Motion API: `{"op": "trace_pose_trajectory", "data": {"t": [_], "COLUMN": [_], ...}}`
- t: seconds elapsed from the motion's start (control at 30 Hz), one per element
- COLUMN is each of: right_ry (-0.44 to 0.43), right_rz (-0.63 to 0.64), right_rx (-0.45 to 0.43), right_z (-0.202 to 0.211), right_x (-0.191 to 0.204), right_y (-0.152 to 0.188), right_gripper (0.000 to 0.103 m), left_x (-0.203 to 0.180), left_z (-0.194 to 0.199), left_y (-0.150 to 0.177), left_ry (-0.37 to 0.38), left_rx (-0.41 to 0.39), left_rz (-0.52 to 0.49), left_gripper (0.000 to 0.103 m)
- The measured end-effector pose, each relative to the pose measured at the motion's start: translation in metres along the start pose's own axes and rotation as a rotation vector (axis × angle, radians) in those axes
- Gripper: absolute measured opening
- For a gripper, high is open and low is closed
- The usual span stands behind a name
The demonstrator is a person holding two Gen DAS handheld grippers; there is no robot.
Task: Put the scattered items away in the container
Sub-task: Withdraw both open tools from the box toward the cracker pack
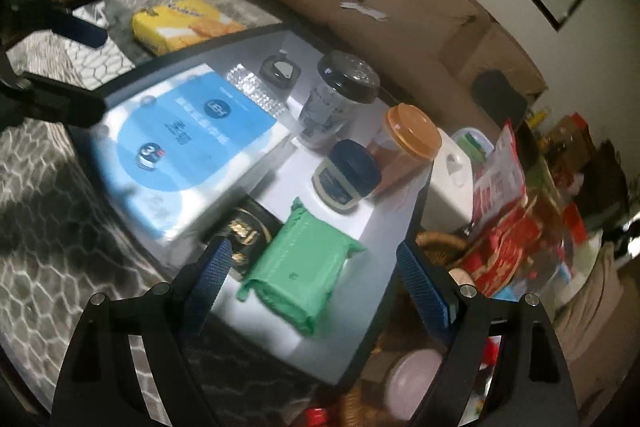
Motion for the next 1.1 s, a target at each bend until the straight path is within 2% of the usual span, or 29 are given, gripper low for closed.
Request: {"op": "trace_pose_trajectory", "data": {"t": [0.5,0.83,1.1], "right_ry": [0.037,0.043,0.044], "right_rz": [-0.181,-0.272,-0.319], "right_rx": [-0.03,-0.042,-0.06], "right_z": [0.018,0.027,0.042], "right_x": [0.013,0.019,0.03], "right_y": [0.009,0.015,0.014], "right_gripper": [0.086,0.086,0.087], "left_x": [0.0,-0.013,-0.017], "left_z": [0.001,0.005,0.028], "left_y": [0.015,0.02,0.024], "left_ry": [-0.103,-0.097,-0.069], "left_rx": [-0.002,0.001,-0.017], "left_rz": [0.007,0.02,0.021], "left_gripper": [0.102,0.102,0.102]}}
Point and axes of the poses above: each gripper's, at about its wrist camera, not at the fingertips, and z roughly against the way its jaws point, x to its left, y to its underside, the point moved 2 cm from there along -z, roughly the way its jaws point, and after that the axes turned 10 degrees about -x, right-handed, at the moved point
